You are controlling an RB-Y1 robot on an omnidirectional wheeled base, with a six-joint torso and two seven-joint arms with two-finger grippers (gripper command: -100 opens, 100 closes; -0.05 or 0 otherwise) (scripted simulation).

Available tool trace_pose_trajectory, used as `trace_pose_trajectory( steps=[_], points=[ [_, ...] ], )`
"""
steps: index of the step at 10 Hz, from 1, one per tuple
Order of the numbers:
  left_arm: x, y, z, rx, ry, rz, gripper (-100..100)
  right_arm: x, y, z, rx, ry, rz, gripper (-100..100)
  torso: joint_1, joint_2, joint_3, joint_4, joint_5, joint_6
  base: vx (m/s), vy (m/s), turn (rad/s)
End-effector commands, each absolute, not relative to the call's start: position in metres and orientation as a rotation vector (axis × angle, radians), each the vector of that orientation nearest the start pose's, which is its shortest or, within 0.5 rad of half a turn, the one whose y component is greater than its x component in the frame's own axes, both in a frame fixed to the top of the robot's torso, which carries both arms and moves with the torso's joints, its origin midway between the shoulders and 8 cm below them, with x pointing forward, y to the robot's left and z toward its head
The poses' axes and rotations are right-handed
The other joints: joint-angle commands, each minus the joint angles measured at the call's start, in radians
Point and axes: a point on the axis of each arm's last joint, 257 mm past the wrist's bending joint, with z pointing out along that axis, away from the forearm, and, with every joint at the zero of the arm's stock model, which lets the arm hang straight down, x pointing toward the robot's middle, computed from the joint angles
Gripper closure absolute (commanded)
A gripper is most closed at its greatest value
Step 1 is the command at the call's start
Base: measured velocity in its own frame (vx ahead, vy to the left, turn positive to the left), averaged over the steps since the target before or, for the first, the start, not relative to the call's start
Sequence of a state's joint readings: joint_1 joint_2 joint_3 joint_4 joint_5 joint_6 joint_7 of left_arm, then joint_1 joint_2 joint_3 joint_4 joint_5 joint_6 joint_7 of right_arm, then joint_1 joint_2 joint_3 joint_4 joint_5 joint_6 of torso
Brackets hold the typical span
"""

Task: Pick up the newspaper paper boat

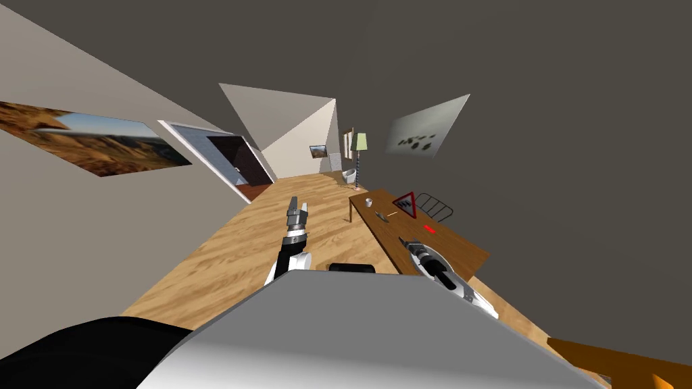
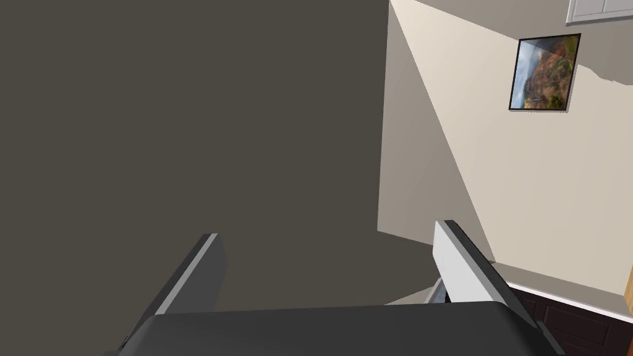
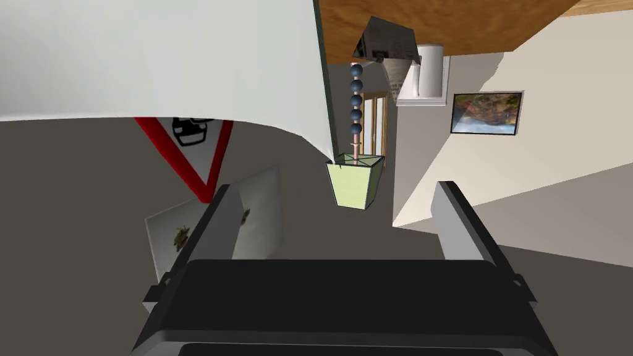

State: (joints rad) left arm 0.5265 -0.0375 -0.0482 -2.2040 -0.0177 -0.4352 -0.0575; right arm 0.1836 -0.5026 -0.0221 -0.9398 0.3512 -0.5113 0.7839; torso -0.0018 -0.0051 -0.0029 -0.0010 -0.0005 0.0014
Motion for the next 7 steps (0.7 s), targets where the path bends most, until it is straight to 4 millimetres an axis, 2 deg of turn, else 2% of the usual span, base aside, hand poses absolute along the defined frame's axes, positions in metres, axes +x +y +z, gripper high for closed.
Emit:
trace_pose_trajectory(
  steps=[1, 4, 7],
  points=[
    [0.367, 0.271, -0.032, -0.787, 0.724, -1.239, 0, 0.370, -0.461, -0.448, -0.061, 1.976, -0.050, -100, 0.000, 0.000, 0.000, 0.000, 0.000, 0.000, 0.037, -0.011, 0.150],
    [0.367, 0.271, -0.032, -0.787, 0.724, -1.239, 0, 0.361, -0.475, -0.466, -0.154, 2.037, -0.125, -100, 0.000, -0.001, -0.001, 0.000, 0.000, 0.000, 0.056, -0.018, 0.188],
    [0.367, 0.271, -0.032, -0.787, 0.724, -1.239, 0, 0.355, -0.487, -0.485, -0.294, 2.100, -0.212, -100, 0.000, -0.005, -0.003, -0.001, 0.000, -0.001, 0.109, -0.026, 0.246]
  ],
)
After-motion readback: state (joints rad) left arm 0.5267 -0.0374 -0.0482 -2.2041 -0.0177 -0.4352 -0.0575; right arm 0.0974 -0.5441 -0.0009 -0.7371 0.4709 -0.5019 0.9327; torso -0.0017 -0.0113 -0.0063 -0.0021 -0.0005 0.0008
